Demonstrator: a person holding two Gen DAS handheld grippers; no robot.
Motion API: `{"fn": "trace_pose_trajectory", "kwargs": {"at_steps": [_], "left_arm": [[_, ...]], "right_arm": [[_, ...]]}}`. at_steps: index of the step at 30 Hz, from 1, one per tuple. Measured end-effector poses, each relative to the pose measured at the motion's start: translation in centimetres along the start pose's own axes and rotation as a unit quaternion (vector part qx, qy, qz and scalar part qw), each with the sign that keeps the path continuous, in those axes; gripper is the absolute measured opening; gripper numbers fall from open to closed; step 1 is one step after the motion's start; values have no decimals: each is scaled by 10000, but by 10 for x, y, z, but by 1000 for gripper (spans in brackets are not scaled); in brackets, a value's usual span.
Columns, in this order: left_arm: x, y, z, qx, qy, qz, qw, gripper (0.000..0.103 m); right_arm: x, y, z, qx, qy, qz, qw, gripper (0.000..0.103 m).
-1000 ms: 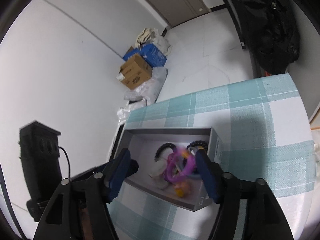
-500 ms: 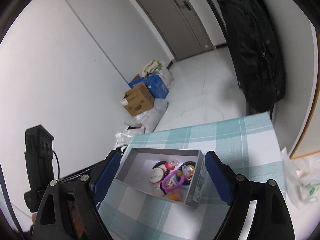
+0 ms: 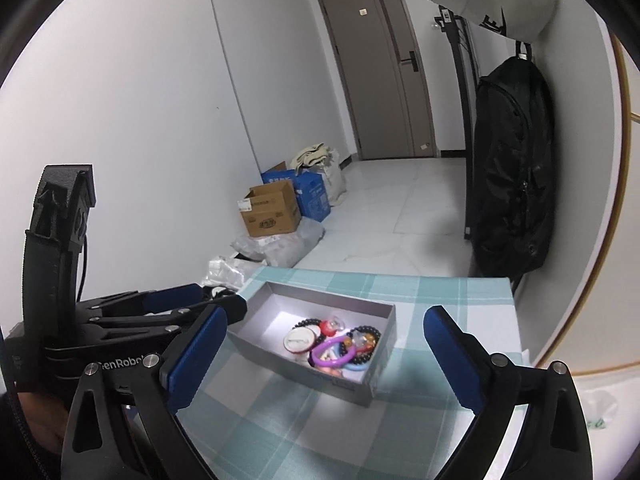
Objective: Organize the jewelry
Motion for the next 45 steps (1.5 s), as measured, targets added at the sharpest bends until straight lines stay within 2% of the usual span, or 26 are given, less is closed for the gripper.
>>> {"fn": "trace_pose_trajectory", "kwargs": {"at_steps": [11,29,45], "left_arm": [[-7,8,0,301,15,63,9995,65],[-10,8,4,272,48,-23,9996,65],[-11,6,11,266,-131,-102,9995,65]], "right_arm": [[-9,11,3,-114,39,31,9999,101],[-10,11,7,-192,-48,17,9998,101],[-12,11,7,-229,-49,15,9997,101]]}}
Point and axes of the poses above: each gripper's, at about its wrist camera, not at the fingertips, and y roughly against the way its jaws point, z to its right, x to its top, the point moved 1 cm from there along -y, roughly the way its jaws point, and after that the axes turned 9 degrees about -y, right-handed, at the moved point
